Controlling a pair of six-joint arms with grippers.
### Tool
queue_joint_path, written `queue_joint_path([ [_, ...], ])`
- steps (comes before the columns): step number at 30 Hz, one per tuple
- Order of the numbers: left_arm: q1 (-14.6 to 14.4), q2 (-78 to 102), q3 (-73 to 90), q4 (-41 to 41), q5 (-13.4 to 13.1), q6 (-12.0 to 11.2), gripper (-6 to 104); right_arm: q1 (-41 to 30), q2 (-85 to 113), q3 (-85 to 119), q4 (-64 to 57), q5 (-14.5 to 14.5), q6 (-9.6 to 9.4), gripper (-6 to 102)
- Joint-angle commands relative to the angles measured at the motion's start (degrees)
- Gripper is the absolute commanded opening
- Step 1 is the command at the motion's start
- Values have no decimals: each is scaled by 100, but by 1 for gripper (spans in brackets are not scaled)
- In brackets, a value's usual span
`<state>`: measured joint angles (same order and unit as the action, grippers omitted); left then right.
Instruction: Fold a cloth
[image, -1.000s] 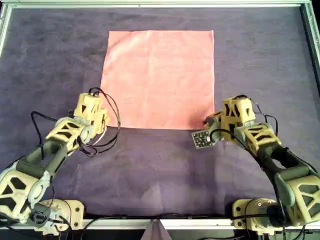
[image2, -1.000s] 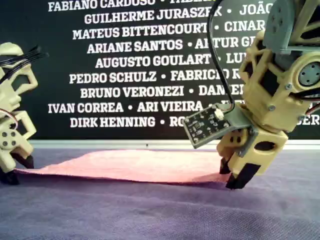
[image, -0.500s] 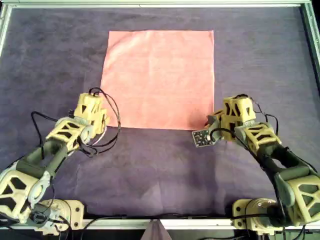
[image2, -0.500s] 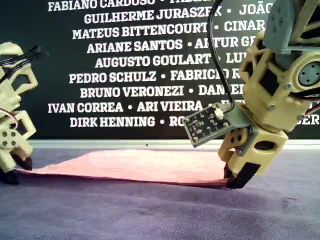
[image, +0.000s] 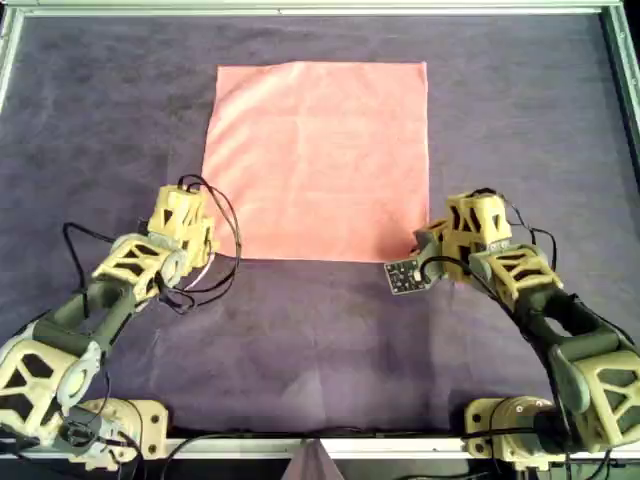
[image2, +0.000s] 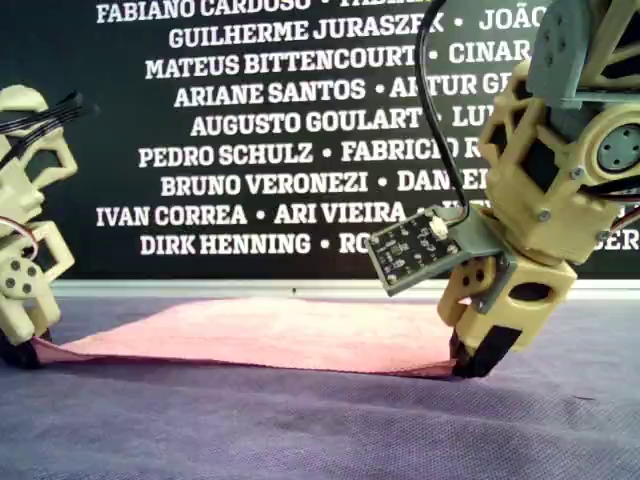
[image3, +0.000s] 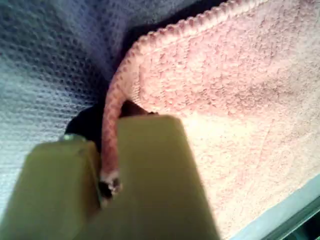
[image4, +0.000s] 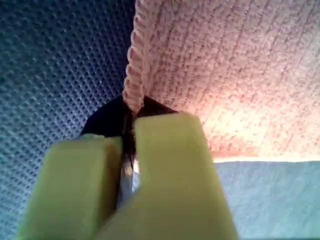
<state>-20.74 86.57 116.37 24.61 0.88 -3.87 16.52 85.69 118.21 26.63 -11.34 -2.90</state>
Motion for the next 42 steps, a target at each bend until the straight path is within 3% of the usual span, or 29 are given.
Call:
queue_joint_path([
  [1,-229,114,-105,9,88,53,-1,-26,97,-466,-255,-35,-26,1],
  [9,-246,642,439,44,35,79,-1,-18,343,88,-132,-123,-35,1],
  [19,-246,2584,1591,44,97,79,-1,35,1608,1406,-141,-123,-18,1],
  [22,-246,2619,1591,35,88,79,-1,53,1951,1494,-202,-70,44,1],
  [27,-237,2584,1494,-97,88,79,-1,-26,1837,1028,-404,-44,-9,1],
  [33,-185,2285,677,-105,88,79,-1,-18,1301,554,-1477,-44,53,1],
  [42,-141,97,-1898,-105,-9,79,-1,-53,-334,-255,-3964,-35,53,1],
])
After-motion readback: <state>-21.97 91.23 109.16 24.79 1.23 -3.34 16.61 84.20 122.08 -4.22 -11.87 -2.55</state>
